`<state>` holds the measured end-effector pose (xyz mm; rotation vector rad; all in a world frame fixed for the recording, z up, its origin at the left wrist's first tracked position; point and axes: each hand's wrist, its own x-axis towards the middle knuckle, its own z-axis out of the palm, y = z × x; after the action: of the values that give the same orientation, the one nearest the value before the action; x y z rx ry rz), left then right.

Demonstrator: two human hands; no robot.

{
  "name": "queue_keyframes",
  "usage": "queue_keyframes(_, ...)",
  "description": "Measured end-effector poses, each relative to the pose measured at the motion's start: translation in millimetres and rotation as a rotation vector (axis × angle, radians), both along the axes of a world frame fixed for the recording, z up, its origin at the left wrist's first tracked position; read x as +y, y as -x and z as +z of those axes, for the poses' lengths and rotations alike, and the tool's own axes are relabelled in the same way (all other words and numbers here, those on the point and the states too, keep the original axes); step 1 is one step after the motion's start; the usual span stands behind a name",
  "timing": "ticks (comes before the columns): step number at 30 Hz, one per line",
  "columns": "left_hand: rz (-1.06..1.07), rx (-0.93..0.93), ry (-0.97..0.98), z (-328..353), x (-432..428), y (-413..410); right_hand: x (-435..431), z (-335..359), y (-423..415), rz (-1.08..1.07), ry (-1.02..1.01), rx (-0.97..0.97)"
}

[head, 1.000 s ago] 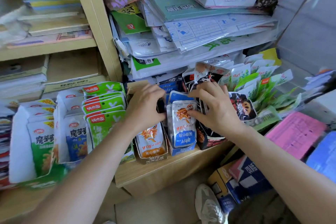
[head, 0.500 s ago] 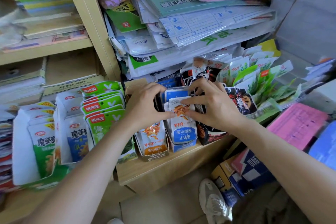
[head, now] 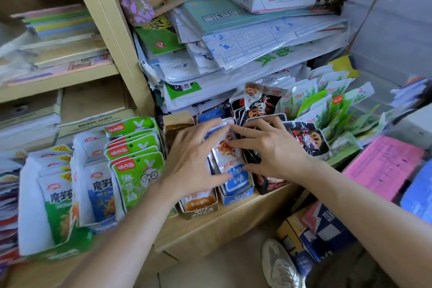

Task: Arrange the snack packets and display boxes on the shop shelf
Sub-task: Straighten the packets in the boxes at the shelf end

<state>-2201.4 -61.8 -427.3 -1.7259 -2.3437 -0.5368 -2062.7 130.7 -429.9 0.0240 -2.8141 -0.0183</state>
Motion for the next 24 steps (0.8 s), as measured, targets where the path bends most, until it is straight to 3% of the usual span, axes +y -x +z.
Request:
queue_keyframes(9,0.244,0.133,0.087,-10,11,-23,15,2,-3,0.065,0.498,0.252)
queue_keyframes(20,0.124,0.113,0.129,-22,-2,-26,5,2,-6,0.022,0.287,0.124)
queue_keyframes(24,0.184,-0.018,-0.05,-22,-2,-25,3,3,-6,-0.034,0.274,0.097)
